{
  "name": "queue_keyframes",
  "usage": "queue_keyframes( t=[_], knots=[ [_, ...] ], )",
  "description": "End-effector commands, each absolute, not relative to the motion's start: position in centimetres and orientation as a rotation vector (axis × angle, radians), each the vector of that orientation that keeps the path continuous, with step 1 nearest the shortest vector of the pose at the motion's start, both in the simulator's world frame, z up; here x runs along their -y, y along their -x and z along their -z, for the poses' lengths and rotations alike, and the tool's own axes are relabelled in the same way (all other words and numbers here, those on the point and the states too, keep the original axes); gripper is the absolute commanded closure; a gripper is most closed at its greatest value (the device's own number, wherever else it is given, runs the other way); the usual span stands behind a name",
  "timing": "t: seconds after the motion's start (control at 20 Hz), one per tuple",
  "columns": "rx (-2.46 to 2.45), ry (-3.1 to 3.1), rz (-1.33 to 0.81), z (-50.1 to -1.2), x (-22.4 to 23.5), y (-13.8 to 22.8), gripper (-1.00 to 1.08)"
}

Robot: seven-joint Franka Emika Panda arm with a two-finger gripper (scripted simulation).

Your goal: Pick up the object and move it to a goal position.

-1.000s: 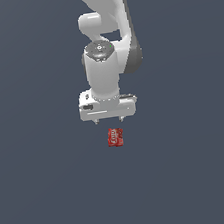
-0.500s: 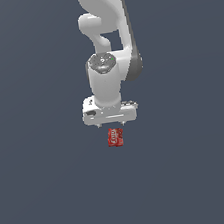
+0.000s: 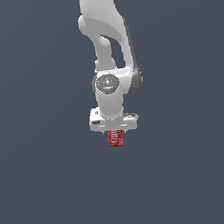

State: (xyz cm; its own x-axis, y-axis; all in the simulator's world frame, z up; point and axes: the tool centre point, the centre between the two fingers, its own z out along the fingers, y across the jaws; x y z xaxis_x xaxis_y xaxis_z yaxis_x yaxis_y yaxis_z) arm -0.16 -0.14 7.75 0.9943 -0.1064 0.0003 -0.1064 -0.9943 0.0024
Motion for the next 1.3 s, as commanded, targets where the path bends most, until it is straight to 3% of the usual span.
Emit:
queue_keyframes(
  t=[0.0, 1.1, 1.15, 1.25],
  knots=[
    [0.186, -3.135, -0.001, -6.9, 0.0, 0.2, -0.92],
    [0.193, -3.136, 0.000, -1.5, 0.0, 0.3, -0.92],
    [0.193, -3.136, 0.000, -1.5, 0.0, 0.3, 1.08],
    [0.193, -3.136, 0.000, -1.5, 0.0, 0.3, 1.08]
  ],
)
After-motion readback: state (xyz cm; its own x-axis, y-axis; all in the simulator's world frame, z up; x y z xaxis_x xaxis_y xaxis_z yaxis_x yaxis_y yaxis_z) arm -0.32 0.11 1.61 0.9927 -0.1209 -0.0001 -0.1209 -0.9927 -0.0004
